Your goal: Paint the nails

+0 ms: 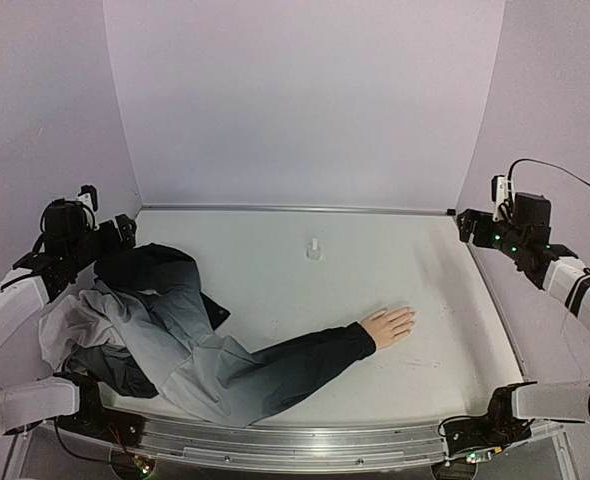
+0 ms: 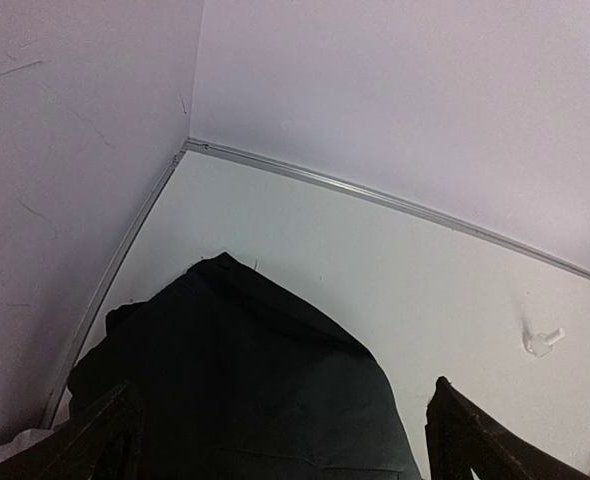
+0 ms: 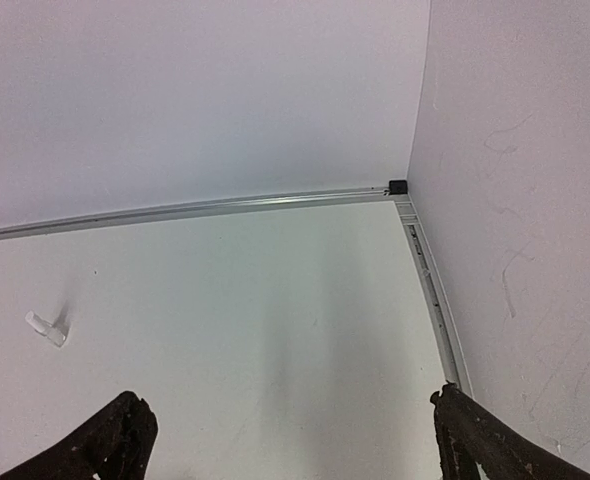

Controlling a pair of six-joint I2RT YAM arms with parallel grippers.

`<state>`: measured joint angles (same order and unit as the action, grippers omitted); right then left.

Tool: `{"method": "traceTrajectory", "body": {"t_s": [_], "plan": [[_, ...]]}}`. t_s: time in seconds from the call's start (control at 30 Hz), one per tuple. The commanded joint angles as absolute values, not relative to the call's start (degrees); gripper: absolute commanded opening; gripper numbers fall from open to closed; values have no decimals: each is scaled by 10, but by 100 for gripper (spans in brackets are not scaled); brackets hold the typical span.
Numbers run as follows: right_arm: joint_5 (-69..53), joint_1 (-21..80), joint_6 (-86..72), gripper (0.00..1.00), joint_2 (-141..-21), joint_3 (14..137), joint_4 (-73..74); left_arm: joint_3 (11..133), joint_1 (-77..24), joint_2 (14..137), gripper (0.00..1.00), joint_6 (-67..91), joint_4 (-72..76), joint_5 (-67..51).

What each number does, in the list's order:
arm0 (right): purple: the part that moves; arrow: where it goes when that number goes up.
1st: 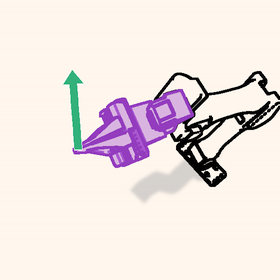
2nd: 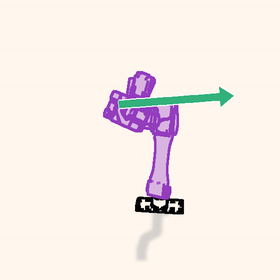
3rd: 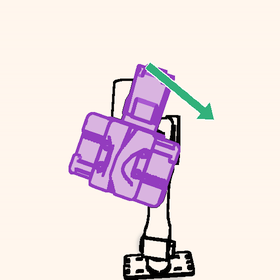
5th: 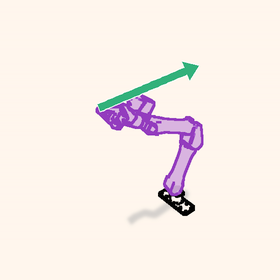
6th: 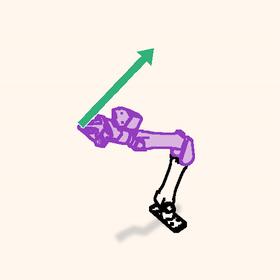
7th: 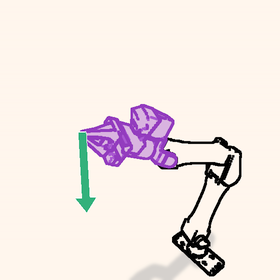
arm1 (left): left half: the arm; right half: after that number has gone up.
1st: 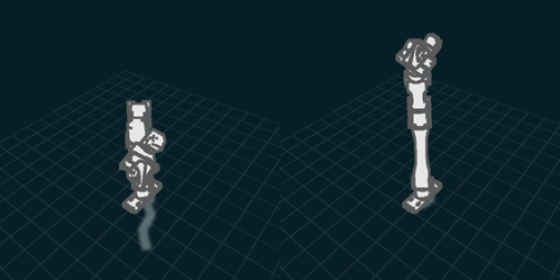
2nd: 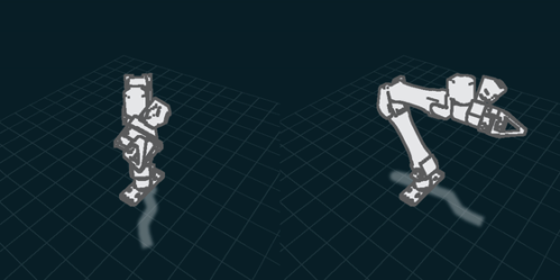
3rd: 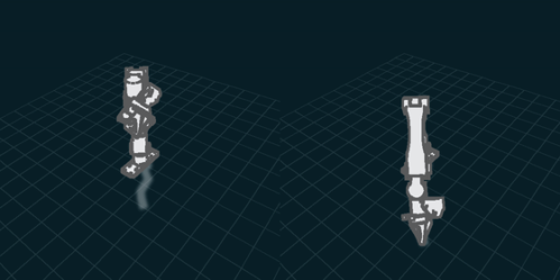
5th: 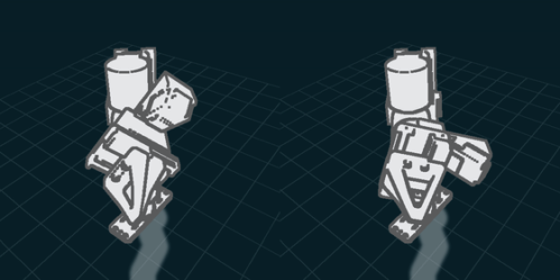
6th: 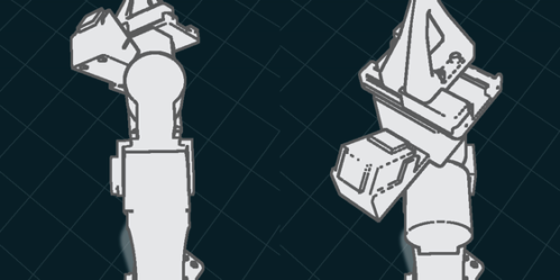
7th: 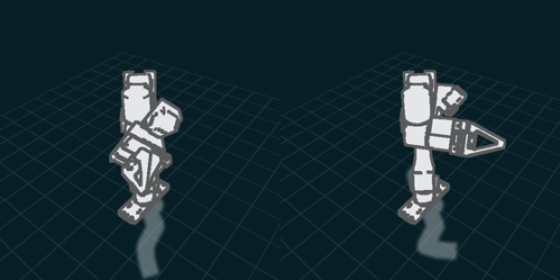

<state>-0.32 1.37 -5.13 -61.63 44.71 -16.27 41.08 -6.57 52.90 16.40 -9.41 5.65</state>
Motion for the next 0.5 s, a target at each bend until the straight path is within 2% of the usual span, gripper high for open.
{"method": "traceTrajectory", "body": {"t_s": [0.0, 0.27, 0.47], "plan": [[34, 20, -76, 98, -619, 459, -173, 461, -76, 542, 99, 150, -112, 34], [7, 31, -130, 98, -639, 466, -182, 527, -93, 571, 99, 125, -159, -11], [-1, 92, -144, 98, -718, 510, -165, 565, -103, 582, 99, 102, -179, -37]]}}
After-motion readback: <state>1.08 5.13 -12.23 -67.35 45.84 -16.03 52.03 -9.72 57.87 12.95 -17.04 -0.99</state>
